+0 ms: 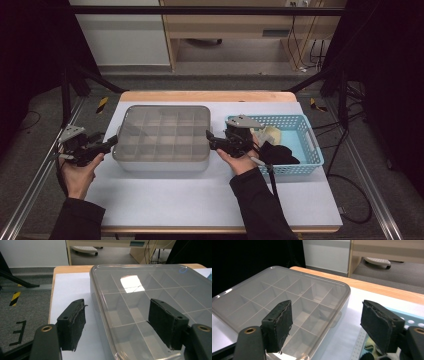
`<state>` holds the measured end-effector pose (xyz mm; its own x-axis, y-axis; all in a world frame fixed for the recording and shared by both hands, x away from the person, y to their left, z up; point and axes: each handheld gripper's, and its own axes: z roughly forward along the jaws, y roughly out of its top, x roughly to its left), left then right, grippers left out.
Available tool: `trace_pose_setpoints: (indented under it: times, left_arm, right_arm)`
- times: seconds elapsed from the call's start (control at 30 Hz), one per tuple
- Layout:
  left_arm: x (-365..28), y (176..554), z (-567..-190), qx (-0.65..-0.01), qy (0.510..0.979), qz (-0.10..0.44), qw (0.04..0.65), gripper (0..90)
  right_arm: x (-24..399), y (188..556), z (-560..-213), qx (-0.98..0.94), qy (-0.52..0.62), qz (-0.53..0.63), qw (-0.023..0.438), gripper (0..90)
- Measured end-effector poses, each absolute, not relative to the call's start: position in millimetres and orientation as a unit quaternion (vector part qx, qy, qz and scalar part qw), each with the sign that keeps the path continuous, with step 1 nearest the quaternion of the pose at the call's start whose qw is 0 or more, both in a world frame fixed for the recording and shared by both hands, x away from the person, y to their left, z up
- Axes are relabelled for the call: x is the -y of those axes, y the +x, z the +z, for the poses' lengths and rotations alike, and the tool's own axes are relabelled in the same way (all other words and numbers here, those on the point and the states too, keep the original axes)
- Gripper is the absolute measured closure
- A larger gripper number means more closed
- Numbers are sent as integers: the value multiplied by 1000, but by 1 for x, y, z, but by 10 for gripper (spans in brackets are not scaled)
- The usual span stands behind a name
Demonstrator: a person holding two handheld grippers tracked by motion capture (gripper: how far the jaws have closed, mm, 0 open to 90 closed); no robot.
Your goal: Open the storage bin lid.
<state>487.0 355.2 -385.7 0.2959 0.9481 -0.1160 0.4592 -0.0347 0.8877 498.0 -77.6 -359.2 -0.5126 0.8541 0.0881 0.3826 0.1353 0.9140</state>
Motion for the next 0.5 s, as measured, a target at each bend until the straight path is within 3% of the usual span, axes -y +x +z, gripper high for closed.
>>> trace_pose_setpoints:
  times: [0.5]
  left_arm:
    - [-355,522,-395,-541,675,261,429,304]
  right_arm:
    - [47,529,-373,-723,450,478,217,288]
